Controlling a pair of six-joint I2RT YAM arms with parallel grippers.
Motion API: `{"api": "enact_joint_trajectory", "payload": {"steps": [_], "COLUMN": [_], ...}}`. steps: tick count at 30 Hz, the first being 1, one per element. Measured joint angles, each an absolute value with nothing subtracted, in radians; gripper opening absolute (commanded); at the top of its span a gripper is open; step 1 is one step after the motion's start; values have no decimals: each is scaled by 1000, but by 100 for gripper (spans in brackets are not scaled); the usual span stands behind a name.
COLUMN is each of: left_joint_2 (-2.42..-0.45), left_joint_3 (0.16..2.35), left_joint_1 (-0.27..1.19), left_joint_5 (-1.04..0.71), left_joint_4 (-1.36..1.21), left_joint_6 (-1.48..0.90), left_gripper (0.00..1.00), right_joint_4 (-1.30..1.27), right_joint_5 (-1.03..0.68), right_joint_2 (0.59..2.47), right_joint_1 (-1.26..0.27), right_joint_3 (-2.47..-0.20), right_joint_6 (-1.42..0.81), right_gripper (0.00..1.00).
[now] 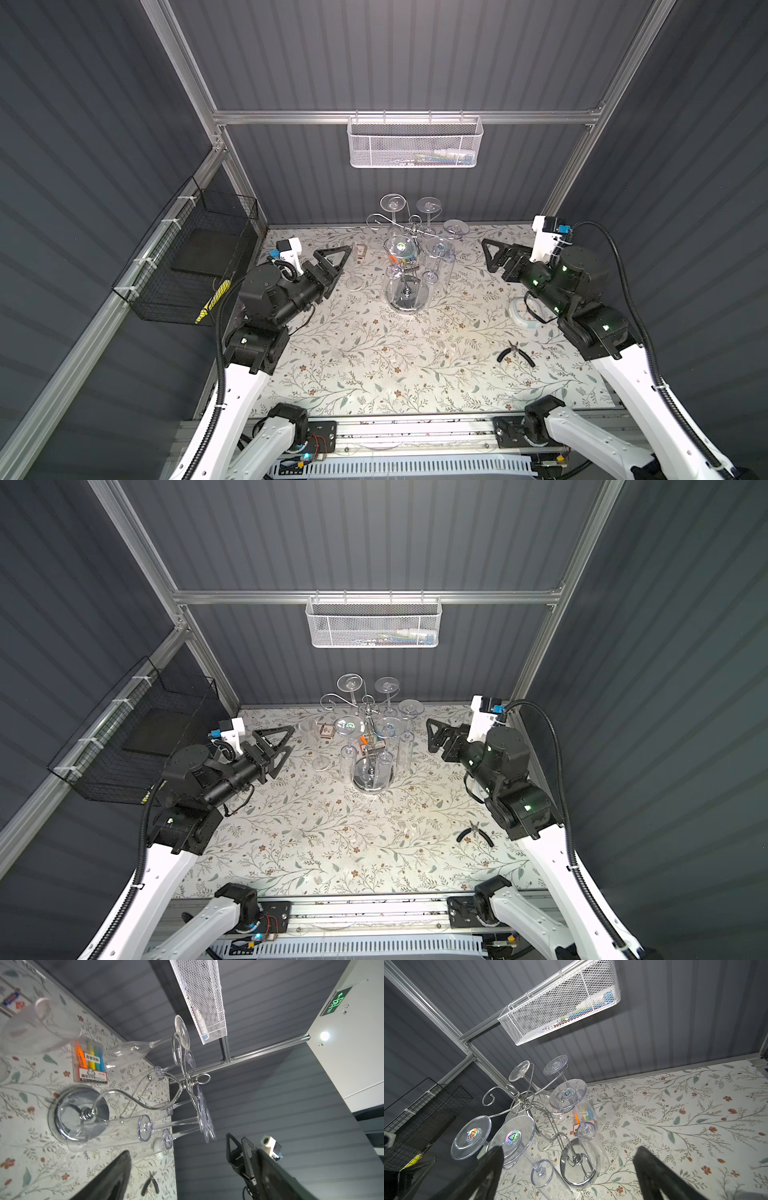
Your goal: Take the wine glass off the wine glass rack
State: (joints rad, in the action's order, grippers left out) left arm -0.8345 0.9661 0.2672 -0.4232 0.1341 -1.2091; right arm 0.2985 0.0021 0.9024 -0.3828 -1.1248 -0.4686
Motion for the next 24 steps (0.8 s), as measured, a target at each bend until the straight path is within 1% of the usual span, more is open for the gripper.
{"api": "enact_joint_trajectory", "payload": {"steps": [3, 6, 12, 15, 17, 19, 22, 24], "left_joint_2": [-847, -860, -928, -952, -958, -960, -960, -959], "left_joint_3": [962, 959, 961, 961, 962, 962, 962, 962], "left_joint_1": [286, 337, 448, 456, 456, 456, 456, 456], "left_joint_5": [-439, -420, -368, -355, -350, -346, -340, -340], "left_joint_4": [118, 106, 81, 44, 35, 32, 22, 21], "left_joint_6": [-1301, -1341, -1332, -1323, -1309, -1293, -1282, -1274], "left_gripper": [92, 92, 92, 92, 92, 92, 92, 92], "right_joint_4": [275, 269, 207, 138, 111, 94, 66, 44], "right_joint_5": [-11, -47, -212, -286, -306, -318, -334, -334], "right_joint_2": [888, 883, 878, 858, 846, 840, 840, 841], "right_joint_1": [-382, -382, -380, -382, -387, -390, -400, -424], "right_joint_3": [-1081, -1058, -1022, -941, -890, -856, -838, -838], "right_joint_6": [-491, -529, -714, -833, -893, -946, -1017, -1050], "right_gripper": [99, 99, 99, 99, 99, 98, 93, 92]}}
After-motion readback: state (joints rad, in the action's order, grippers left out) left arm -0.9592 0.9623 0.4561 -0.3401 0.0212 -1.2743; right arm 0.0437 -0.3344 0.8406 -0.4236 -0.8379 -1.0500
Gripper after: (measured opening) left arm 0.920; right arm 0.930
